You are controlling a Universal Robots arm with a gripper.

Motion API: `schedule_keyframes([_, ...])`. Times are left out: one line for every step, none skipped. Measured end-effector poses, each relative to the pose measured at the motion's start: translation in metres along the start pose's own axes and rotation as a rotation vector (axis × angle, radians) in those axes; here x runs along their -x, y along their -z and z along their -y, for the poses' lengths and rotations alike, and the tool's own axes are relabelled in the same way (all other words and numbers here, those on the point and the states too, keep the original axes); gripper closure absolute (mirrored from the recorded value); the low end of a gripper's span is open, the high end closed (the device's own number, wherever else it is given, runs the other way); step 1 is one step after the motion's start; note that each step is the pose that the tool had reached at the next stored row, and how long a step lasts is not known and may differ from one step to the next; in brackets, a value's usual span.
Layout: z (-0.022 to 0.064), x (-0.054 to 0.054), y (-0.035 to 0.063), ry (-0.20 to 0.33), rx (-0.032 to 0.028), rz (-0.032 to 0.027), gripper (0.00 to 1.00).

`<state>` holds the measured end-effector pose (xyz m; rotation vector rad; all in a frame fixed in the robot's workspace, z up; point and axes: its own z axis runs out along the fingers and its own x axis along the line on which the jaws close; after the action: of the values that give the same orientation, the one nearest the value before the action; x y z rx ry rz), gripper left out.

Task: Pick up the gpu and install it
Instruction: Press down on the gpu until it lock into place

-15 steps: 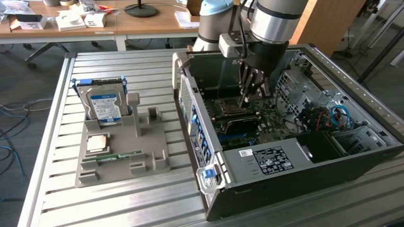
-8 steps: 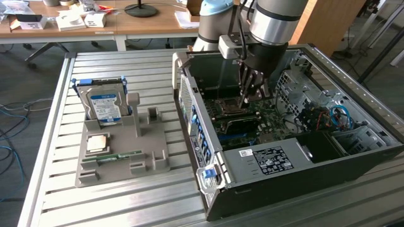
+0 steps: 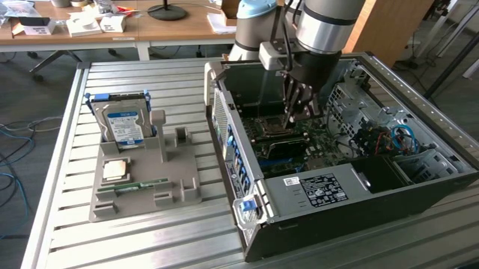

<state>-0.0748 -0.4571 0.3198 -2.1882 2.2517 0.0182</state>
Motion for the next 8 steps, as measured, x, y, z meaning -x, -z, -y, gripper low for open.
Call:
schedule_keyframes([0.0000, 0.0000, -0.0006, 0.000, 0.0001, -0.0002, 0.89])
schedule_keyframes([0.0000, 0.0000, -0.0012, 0.000, 0.0002, -0.0004, 0.89])
schedule_keyframes([0.0000, -0.0001, -0.0020, 0.000, 0.0002, -0.0004, 0.89])
schedule_keyframes([0.0000, -0.0001, -0.0026, 0.000, 0.0002, -0.0004, 0.89])
schedule_keyframes([0.0000, -0.0001, -0.0026, 0.000, 0.0003, -0.0006, 0.89])
schedule_keyframes([0.0000, -0.0001, -0.0026, 0.000, 0.0003, -0.0006, 0.89])
schedule_keyframes([0.0000, -0.0001, -0.0026, 0.000, 0.0003, -0.0006, 0.89])
schedule_keyframes([0.0000, -0.0001, -0.0027, 0.000, 0.0002, -0.0005, 0.89])
